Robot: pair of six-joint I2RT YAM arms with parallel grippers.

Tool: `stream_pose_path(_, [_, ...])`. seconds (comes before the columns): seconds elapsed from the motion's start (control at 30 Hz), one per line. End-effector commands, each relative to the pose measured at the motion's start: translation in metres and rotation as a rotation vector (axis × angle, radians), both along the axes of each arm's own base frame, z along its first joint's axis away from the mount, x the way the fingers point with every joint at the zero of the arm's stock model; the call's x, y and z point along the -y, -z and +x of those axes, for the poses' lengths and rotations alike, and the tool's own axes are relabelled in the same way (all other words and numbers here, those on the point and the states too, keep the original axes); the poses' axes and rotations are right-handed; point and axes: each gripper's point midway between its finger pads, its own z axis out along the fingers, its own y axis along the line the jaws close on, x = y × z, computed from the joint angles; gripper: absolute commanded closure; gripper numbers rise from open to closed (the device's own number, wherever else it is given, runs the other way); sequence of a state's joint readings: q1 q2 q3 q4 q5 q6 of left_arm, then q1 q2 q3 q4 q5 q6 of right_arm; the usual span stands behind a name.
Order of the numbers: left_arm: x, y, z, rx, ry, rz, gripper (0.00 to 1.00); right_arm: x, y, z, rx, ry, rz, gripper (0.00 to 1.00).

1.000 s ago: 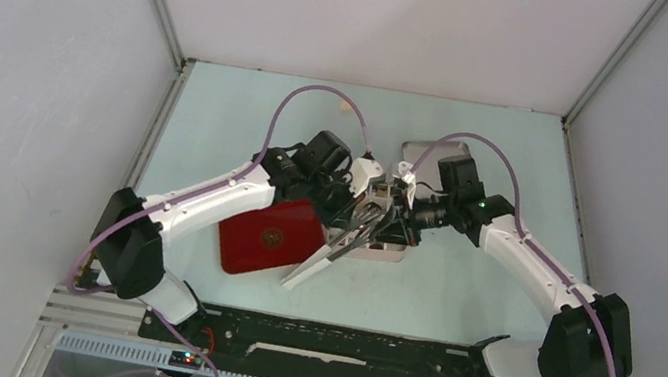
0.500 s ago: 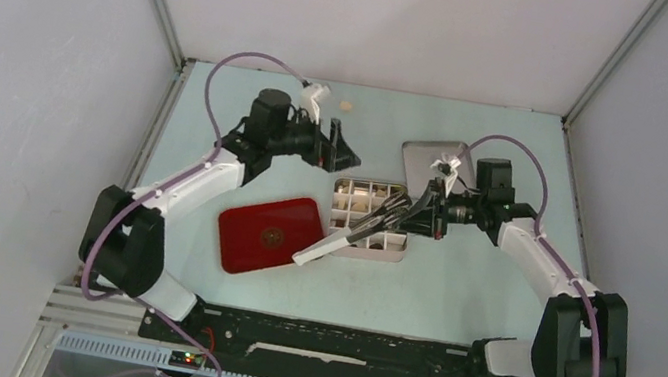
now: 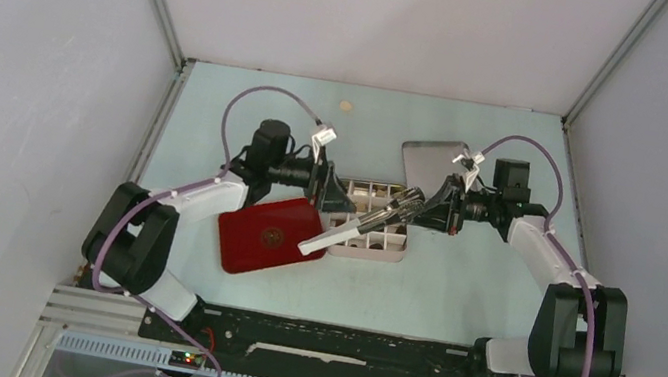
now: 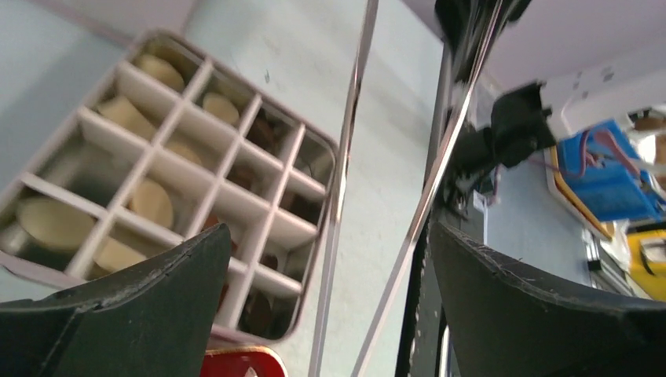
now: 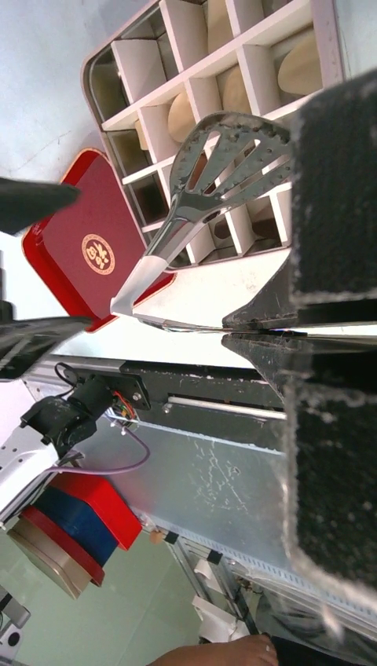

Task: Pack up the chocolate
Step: Pick up the clamp from the center of the board.

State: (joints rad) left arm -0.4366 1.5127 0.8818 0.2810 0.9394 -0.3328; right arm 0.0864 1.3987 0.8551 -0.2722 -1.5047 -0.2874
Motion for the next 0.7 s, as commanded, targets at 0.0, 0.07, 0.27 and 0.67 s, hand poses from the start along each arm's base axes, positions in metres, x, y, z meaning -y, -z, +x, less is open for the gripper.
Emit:
stream_pose_path(0.0, [-0.001, 0.029, -0.037, 0.035, 0.137, 0.030, 0.00, 0.005, -0.019, -0.004, 0.044, -0.042, 0.071, 1.00])
stream_pose_path(0.07, [0.007, 0.036, -0.042, 0.029, 0.168, 0.023, 0.00, 0.006, -0.019, -0.004, 0.036, -0.039, 0.077, 1.00])
stream_pose_path(0.27, [0.030, 0.044, -0.063, -0.014, 0.306, -0.039, 0.12, 0.014, -0.029, 0.002, 0.017, -0.009, 0.145, 1.00])
stream_pose_path(0.67, [0.059, -0.003, -0.079, -0.166, 0.468, -0.336, 0.49, 0.030, -0.034, 0.020, 0.013, 0.124, 0.183, 1.00])
